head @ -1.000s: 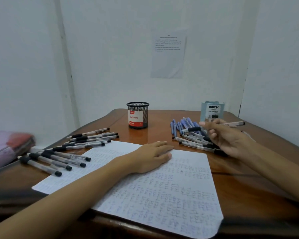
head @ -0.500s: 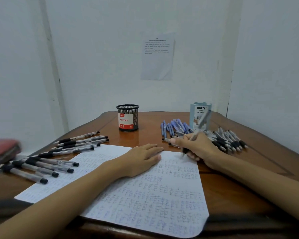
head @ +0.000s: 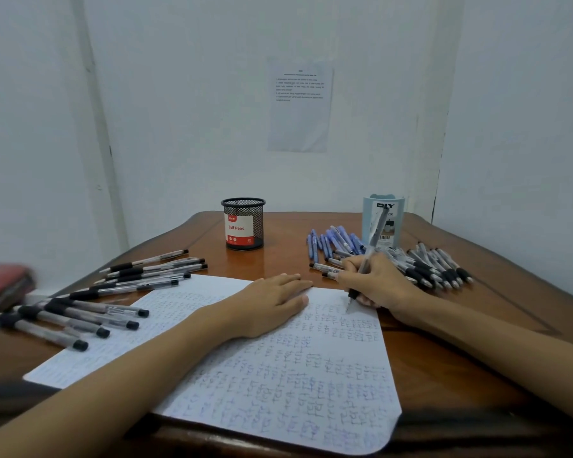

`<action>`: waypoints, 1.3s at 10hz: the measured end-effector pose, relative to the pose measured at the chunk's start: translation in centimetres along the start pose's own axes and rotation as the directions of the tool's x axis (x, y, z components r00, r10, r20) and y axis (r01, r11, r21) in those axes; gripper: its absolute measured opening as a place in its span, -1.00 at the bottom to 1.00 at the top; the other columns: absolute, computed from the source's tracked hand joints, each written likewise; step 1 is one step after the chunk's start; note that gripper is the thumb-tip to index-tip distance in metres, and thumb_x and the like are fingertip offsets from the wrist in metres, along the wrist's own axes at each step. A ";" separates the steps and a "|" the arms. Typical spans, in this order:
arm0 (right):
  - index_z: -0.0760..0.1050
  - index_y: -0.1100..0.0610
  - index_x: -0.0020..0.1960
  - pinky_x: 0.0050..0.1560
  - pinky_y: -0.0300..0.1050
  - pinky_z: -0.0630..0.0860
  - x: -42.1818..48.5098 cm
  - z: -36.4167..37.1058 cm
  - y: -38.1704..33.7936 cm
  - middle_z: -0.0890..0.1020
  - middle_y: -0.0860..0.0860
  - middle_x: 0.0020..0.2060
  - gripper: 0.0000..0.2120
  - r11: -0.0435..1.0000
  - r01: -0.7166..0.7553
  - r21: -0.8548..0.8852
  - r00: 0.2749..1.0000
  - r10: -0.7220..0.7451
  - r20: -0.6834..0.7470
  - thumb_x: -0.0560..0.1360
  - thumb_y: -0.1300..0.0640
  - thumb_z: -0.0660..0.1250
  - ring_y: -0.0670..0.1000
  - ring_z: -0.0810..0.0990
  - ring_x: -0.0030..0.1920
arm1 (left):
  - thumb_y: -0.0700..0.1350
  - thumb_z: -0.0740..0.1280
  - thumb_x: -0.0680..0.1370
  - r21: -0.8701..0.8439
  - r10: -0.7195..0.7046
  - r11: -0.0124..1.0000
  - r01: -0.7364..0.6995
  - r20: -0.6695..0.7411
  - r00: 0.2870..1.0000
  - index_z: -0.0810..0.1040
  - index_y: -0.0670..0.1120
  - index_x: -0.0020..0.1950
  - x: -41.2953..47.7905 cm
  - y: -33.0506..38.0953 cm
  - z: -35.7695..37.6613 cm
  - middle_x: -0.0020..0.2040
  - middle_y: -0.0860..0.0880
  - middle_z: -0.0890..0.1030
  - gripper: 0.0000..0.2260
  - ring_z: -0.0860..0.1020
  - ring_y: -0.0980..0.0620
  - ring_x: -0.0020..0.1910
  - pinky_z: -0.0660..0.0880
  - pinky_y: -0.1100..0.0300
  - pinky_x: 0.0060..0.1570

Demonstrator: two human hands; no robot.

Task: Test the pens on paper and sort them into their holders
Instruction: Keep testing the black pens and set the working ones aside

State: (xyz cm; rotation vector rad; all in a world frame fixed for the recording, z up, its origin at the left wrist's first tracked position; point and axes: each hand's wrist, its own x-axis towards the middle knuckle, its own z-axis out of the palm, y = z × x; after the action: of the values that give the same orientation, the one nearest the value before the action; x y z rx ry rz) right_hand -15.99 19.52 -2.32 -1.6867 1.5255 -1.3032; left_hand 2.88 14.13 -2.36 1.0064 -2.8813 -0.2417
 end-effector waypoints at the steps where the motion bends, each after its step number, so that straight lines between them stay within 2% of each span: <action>1: 0.27 0.18 -0.43 -0.60 -0.37 0.28 0.0 0.0 0.0 0.33 -0.03 -0.65 -0.62 1.000 0.005 -0.005 1.000 -0.005 0.010 0.51 0.28 0.32 -0.14 0.33 -0.65 | 0.08 -0.06 0.65 0.006 0.000 1.000 0.000 0.005 1.000 0.07 0.07 0.53 0.1 0.0 0.0 0.54 0.05 0.07 -0.57 0.04 0.11 0.50 -0.01 0.19 0.41; 2: 0.28 0.19 -0.42 -0.59 -0.38 0.29 0.1 0.1 0.1 0.33 -0.02 -0.65 -0.63 1.000 0.013 -0.010 0.999 -0.014 -0.029 0.51 0.27 0.33 -0.15 0.34 -0.65 | 0.07 -0.06 0.65 0.008 0.000 1.000 -0.001 0.006 1.000 0.06 0.07 0.53 0.0 0.1 -0.1 0.54 0.04 0.07 -0.57 0.04 0.11 0.50 0.00 0.19 0.41; 4: 0.28 0.21 -0.39 -0.59 -0.39 0.29 0.0 0.1 -0.1 0.32 0.05 -0.60 -0.65 1.000 0.005 -0.029 1.000 -0.005 -0.004 0.51 0.29 0.31 -0.15 0.32 -0.66 | 0.07 -0.07 0.65 0.016 0.000 1.000 0.000 0.014 1.000 0.06 0.06 0.53 0.0 0.1 -0.1 0.54 0.05 0.06 -0.57 0.04 0.10 0.50 -0.01 0.18 0.41; 7: 0.25 0.18 -0.44 -0.55 -0.37 0.30 0.2 0.1 0.1 0.29 -0.01 -0.61 -0.62 0.999 0.017 -0.039 0.999 -0.018 -0.032 0.49 0.35 0.29 -0.17 0.30 -0.63 | 0.08 -0.07 0.65 0.016 -0.005 1.000 0.004 0.022 1.000 0.05 0.07 0.53 0.0 0.2 -0.2 0.54 0.05 0.05 -0.57 0.03 0.10 0.50 -0.02 0.17 0.42; 11: 0.29 0.18 -0.43 -0.56 -0.39 0.30 0.2 0.0 0.4 0.33 -0.05 -0.65 -0.64 0.998 0.036 -0.056 0.998 -0.039 -0.054 0.49 0.31 0.31 -0.16 0.33 -0.63 | 0.08 -0.07 0.65 0.018 -0.006 1.000 0.006 0.018 1.000 0.05 0.07 0.53 0.0 0.1 -0.1 0.54 0.05 0.06 -0.56 0.03 0.10 0.50 -0.02 0.17 0.42; 12: 0.31 0.19 -0.42 -0.54 -0.43 0.32 0.1 0.2 0.2 0.35 -0.01 -0.61 -0.66 0.995 0.043 -0.090 0.994 -0.052 -0.097 0.50 0.30 0.31 -0.17 0.34 -0.62 | 0.08 -0.07 0.65 0.015 -0.005 1.000 0.005 0.018 1.000 0.05 0.06 0.53 -0.1 0.2 -0.2 0.54 0.05 0.06 -0.56 0.03 0.10 0.50 -0.02 0.17 0.42; 13: 0.31 0.20 -0.39 -0.59 -0.45 0.28 0.2 -0.1 0.2 0.36 0.05 -0.56 -0.67 1.000 0.011 0.010 0.982 -0.009 -0.189 0.53 0.29 0.28 -0.17 0.31 -0.66 | 0.08 -0.07 0.65 0.012 -0.005 1.000 0.004 0.021 1.000 0.04 0.07 0.53 -0.1 0.2 -0.2 0.54 0.05 0.05 -0.57 0.02 0.11 0.50 -0.02 0.18 0.41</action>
State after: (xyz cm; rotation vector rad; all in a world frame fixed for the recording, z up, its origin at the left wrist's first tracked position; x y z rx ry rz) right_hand -16.21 19.34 -2.42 -1.6041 1.6142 -1.5116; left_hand 2.88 14.27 -2.16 1.0183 -2.9028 -0.2368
